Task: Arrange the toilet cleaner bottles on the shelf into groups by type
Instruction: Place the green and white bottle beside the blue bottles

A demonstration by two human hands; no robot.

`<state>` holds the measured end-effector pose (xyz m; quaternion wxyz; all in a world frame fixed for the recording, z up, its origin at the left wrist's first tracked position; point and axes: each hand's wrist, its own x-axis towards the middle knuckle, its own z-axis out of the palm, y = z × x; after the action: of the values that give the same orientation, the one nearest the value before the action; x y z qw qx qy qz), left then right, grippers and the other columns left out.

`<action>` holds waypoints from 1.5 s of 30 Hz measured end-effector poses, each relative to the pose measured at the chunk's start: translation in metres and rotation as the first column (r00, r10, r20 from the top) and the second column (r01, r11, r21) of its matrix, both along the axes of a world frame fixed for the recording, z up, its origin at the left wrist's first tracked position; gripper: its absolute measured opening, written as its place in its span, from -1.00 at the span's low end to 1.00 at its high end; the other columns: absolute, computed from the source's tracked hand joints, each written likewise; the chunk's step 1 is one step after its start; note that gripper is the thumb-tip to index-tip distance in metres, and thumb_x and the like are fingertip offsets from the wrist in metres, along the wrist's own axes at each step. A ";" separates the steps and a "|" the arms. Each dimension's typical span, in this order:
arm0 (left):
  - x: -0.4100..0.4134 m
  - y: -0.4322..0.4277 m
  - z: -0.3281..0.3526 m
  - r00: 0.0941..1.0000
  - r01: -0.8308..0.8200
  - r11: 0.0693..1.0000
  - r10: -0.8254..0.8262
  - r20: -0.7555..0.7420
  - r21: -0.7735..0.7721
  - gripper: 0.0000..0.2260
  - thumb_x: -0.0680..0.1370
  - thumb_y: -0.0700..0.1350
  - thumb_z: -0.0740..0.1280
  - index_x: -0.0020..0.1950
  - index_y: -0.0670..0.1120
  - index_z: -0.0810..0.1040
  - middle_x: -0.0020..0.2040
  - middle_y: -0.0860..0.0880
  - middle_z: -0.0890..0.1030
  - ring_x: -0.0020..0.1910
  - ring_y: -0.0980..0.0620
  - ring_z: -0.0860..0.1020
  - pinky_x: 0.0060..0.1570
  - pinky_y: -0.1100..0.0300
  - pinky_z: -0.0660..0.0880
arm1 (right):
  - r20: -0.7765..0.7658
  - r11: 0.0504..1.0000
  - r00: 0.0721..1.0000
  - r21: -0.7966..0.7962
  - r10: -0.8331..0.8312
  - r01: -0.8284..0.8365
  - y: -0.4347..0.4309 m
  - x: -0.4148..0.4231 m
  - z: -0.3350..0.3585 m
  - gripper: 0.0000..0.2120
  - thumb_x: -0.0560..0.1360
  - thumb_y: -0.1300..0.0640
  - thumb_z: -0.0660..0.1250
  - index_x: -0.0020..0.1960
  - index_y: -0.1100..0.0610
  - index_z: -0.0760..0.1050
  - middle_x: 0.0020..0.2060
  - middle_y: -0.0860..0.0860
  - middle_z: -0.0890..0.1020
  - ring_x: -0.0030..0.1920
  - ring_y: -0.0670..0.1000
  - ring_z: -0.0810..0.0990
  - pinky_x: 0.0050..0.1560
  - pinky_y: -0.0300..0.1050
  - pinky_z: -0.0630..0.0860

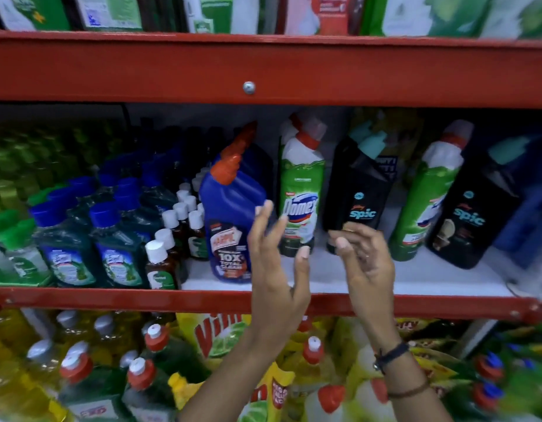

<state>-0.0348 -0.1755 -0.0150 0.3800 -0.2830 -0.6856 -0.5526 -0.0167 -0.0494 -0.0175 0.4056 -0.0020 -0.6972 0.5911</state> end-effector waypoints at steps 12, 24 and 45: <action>-0.004 0.158 0.000 0.831 0.481 0.862 -0.389 0.398 -0.161 -0.52 0.60 -0.23 0.23 0.51 -0.11 0.19 0.46 -0.07 0.31 0.36 0.24 0.27 0.24 0.58 0.19 | 0.158 0.978 0.965 0.056 -0.210 0.203 0.165 -0.013 -0.002 -0.63 0.62 0.17 0.09 0.41 0.16 0.22 0.33 0.04 0.42 0.29 -0.06 0.44 0.28 -0.19 0.35; -0.025 0.196 -0.011 0.834 0.387 0.922 -0.354 0.423 0.009 -0.33 0.46 -0.44 0.27 0.49 0.01 0.25 0.45 -0.10 0.40 0.40 -0.04 0.42 0.35 0.03 0.45 | 0.071 0.967 0.970 0.117 -0.234 0.225 0.177 -0.006 -0.001 -0.62 0.47 0.34 0.32 0.27 0.20 0.38 0.10 0.16 0.59 0.03 0.04 0.60 -0.08 -0.46 0.49; -0.002 0.050 0.000 0.922 0.057 0.998 -0.045 0.384 -0.018 -0.33 0.48 -0.36 0.33 0.39 0.25 0.26 0.27 0.05 0.58 0.14 0.12 0.58 0.04 0.05 0.62 | 0.078 0.999 0.997 0.031 -0.029 0.027 0.039 0.014 0.020 -0.63 0.38 0.22 0.47 0.10 -0.04 0.47 -0.09 -0.25 0.62 -0.14 -0.13 0.65 -0.19 -0.35 0.56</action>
<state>-0.0367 -0.1256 -0.0146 0.2202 -0.1928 -0.7469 -0.5970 -0.0024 -0.0106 0.0022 0.3864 -0.0288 -0.7211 0.5743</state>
